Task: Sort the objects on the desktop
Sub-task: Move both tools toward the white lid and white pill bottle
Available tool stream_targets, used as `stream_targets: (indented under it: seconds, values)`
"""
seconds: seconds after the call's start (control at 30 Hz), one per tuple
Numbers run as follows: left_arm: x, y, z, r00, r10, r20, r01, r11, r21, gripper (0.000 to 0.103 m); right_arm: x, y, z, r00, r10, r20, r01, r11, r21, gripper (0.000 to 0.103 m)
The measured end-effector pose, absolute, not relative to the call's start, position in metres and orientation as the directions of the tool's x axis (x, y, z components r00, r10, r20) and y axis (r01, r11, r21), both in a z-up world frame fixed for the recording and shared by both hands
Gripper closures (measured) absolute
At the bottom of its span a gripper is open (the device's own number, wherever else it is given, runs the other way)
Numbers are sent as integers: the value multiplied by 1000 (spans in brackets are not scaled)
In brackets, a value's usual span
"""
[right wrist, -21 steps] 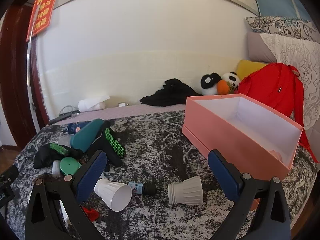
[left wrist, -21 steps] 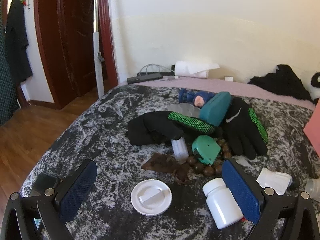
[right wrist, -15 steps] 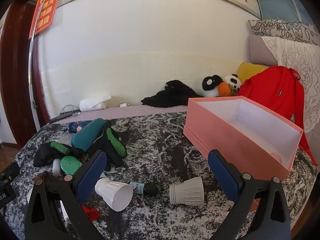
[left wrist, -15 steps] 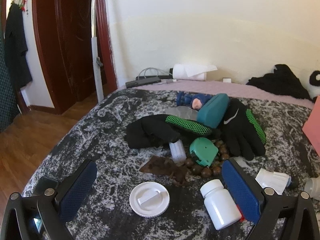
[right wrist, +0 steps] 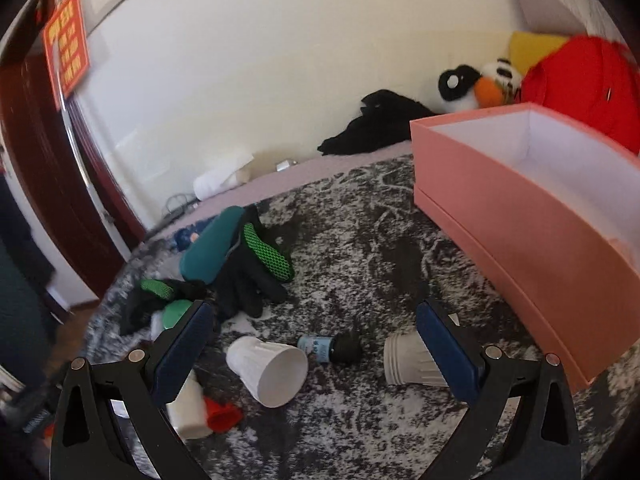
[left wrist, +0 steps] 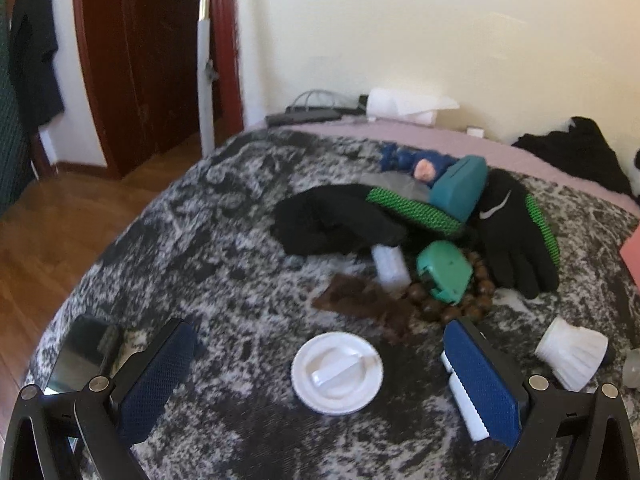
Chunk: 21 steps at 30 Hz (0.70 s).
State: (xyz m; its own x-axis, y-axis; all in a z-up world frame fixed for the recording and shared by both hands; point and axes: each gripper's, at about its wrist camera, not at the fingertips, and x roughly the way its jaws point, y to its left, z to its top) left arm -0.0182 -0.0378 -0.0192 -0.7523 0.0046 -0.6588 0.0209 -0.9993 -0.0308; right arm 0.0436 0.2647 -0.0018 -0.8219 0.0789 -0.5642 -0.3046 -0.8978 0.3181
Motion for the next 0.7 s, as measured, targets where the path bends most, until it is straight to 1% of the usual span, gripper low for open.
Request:
stream_targets:
  seconds: [0.17,0.3,0.37,0.4,0.5,0.53,0.57,0.6,0.63,0.67,0.7]
  values:
    - [-19,-53,-22,-730,53,-682,17,-995,-96,0,57,273,-2,-823,29,-567,-273,-896,350,0]
    - [-25,-58,-34,-694,66,-717,11,-995,-102,0,62,270,-8,-820,-89,-566,-226,-857,463,3]
    - [-33,-56,-49,-658,72,-749,7,-995,-102,0,60,260,-10,-812,-155,-562,-180,-850,495,9]
    - [-37,-54,-54,-641,79,-763,2,-995,-104,0,55,249,-12,-806,-184,-563,-143,-862,487,10]
    - [-53,-44,-78,-584,96,-806,-28,-995,-98,0,32,217,-24,-761,-219,-611,-79,-903,422,17]
    - [-55,-40,-84,-578,79,-813,-34,-997,-72,0,24,206,-29,-744,-228,-628,-57,-915,400,21]
    - [-57,-37,-90,-573,63,-817,-41,-998,-48,0,16,196,-33,-727,-235,-645,-35,-925,377,28]
    - [-59,-33,-93,-572,56,-818,-54,-998,-30,0,8,185,-38,-710,-242,-662,-12,-935,355,33]
    - [-60,-32,-94,-572,55,-818,-61,-998,-25,0,1,175,-42,-692,-248,-678,11,-943,333,40]
    - [-62,-30,-96,-572,55,-818,-68,-997,-19,0,-7,164,-46,-673,-253,-695,35,-950,311,46]
    - [-65,-28,-97,-570,56,-819,-74,-997,-17,0,-15,154,-51,-655,-257,-711,60,-955,290,48]
